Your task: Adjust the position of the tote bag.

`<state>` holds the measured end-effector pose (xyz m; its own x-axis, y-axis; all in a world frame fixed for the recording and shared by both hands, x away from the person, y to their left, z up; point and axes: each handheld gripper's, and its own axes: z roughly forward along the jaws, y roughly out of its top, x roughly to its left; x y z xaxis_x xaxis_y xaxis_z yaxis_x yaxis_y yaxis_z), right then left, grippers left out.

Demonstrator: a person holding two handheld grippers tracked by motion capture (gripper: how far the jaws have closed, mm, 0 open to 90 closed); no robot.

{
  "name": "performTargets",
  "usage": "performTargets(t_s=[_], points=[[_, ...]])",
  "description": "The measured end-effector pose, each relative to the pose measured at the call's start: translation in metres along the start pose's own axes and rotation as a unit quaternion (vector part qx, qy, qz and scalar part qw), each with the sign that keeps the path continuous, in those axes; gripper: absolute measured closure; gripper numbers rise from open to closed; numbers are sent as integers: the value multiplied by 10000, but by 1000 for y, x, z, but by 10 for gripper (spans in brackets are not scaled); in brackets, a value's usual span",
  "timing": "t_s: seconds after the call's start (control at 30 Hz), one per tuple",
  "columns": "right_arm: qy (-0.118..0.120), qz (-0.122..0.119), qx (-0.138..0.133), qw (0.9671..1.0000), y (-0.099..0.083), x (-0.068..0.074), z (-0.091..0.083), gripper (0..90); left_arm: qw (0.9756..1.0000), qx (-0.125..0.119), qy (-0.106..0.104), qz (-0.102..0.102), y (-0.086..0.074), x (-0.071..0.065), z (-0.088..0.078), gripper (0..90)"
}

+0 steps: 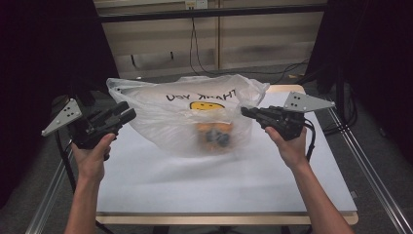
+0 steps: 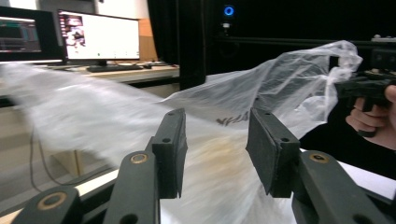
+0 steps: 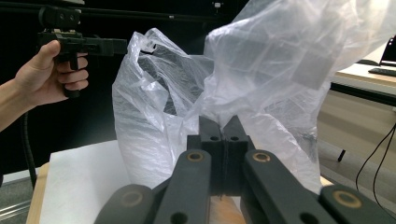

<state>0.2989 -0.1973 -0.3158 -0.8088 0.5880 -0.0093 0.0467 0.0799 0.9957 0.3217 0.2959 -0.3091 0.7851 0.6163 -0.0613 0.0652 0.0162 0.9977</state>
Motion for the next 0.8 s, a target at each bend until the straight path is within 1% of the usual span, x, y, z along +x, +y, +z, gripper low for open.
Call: performTargets(t_s=[0.03, 0.1, 0.13, 0.17, 0.2, 0.23, 0.27, 0.3, 0.33, 0.37, 0.4, 0.43, 0.47, 0.5, 0.53, 0.57, 0.63, 0.67, 0.73, 0.77, 0.8], points=[[-16, -7, -9, 10000, 0, 0, -1, 900, 10000, -49, 26, -36, 0, 2, -2, 562], [-21, -5, -13, 10000, 1, -1, -2, 900, 9999, -62, 62, -59, 0, 4, -4, 548], [-33, 5, -48, 10000, 1, -2, -3, 900, 9998, -81, 136, -92, 0, 6, -7, 535], [-40, -7, -34, 10000, 1, -2, -4, 900, 9996, -108, 190, -174, 0, 6, -7, 517], [-62, 9, -60, 10000, 1, -2, -5, 900, 9998, -19, 193, -88, -1, 8, -7, 512], [-61, 5, -71, 10000, 2, -3, -6, 900, 9996, 38, 257, -55, -1, 9, -6, 498], [-80, 14, -84, 9999, 2, -3, -6, 900, 9996, 38, 257, -55, -1, 9, -6, 466], [-80, 6, -72, 9999, 2, -4, -7, 900, 9994, 59, 307, -112, -3, 10, -4, 441], [-90, 20, -89, 9999, 2, -4, -8, 900, 9991, 104, 370, -174, -4, 11, -2, 429], [-90, 20, -89, 9999, 2, -4, -8, 900, 9985, 156, 503, -180, -5, 12, -2, 403], [-99, 8, -92, 9999, 3, -4, -9, 900, 9975, 194, 663, -175, -5, 12, -1, 403], [-106, 12, -99, 9999, 3, -5, -10, 900, 9982, 151, 534, -232, -7, 15, -1, 386], [-117, 14, -87, 9999, 3, -5, -10, 900, 9984, 172, 488, -233, -8, 15, 1, 378], [-117, 14, -87, 9999, 3, -5, -10, 900, 9984, 172, 488, -233, -8, 15, 1, 363], [-113, 19, -97, 9999, 2, -6, -10, 900, 9983, 218, 487, -254, -10, 16, 5, 339], [-113, 20, -103, 9999, 2, -6, -10, 900, 9986, 224, 411, -265, -11, 17, 7, 332], [-100, 23, -86, 9999, 2, -5, -11, 900, 9986, 254, 401, -223, -11, 17, 11, 322], [-103, 24, -98, 9999, 2, -5, -11, 900, 9988, 273, 355, -219, -12, 18, 13, 325], [-97, 9, -88, 9999, 2, -4, -11, 900, 9989, 271, 323, -209, -11, 18, 16, 344], [-121, 10, -94, 9999, 3, -4, -11, 900, 9992, 242, 243, -197, -11, 19, 16, 385], [-106, 17, -94, 9999, 3, -4, -12, 900, 9994, 207, 225, -154, -10, 19, 16, 450]])
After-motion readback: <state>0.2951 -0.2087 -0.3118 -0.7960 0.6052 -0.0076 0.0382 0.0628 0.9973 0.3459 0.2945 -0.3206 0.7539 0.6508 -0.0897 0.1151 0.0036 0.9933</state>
